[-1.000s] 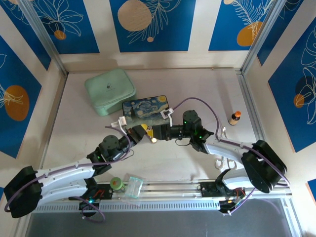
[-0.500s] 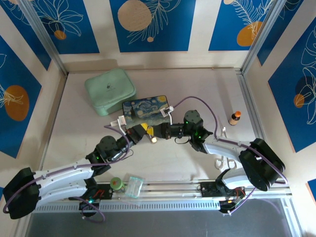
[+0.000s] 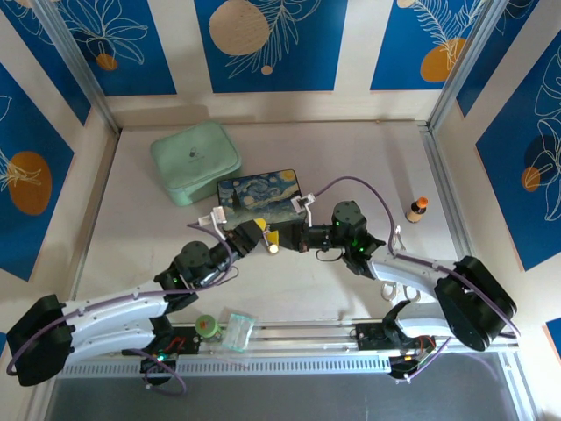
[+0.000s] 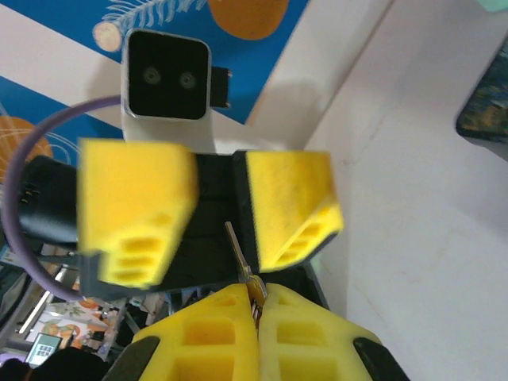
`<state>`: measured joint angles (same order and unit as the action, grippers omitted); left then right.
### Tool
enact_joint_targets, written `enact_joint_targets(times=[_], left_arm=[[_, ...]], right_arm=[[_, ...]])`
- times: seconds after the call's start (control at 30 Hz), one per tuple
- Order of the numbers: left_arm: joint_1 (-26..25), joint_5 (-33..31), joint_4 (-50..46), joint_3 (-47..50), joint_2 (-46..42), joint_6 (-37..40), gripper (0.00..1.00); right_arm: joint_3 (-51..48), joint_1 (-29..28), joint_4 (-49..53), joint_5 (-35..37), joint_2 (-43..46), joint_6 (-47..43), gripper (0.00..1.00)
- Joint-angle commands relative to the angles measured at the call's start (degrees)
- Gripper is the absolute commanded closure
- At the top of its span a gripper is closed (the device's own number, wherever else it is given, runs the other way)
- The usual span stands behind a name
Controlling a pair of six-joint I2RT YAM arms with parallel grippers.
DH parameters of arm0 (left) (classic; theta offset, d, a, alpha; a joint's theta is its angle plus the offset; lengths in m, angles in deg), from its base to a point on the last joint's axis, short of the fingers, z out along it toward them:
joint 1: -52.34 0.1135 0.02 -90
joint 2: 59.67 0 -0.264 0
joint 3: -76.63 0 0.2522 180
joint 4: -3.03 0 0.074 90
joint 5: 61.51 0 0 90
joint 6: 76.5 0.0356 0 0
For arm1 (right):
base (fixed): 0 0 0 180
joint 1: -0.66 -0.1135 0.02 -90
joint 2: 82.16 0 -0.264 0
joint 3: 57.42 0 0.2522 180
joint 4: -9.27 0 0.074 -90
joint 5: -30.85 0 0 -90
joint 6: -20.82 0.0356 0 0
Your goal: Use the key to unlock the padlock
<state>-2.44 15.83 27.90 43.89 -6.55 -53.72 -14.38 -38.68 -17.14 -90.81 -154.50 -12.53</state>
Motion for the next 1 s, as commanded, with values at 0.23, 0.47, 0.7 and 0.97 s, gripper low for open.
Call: enact_joint_targets(times=[0.23, 0.47, 0.7, 0.97], left_arm=[[-0.56, -10.67, -36.52, -6.46, -5.30, -6.64, 0.01], [-0.76, -8.07, -47.83, -16.61, 7.90, 1.18, 0.03], [-0.67, -6.05, -44.91, -21.97, 20.31, 2.71, 0.13], [-1.03, -5.36, -38.82, -23.45, 31.82, 3.24, 0.34]], right_arm=[[0.89, 0.62, 20.62, 9.24, 2.51, -8.48, 1.00], [1.14, 3.56, 30.97, 19.47, 2.62, -7.45, 1.00], [-0.54, 5.74, 36.21, 22.42, 3.08, -7.40, 1.00], [-3.88, 7.43, 33.30, 21.73, 3.85, -5.58, 1.00]])
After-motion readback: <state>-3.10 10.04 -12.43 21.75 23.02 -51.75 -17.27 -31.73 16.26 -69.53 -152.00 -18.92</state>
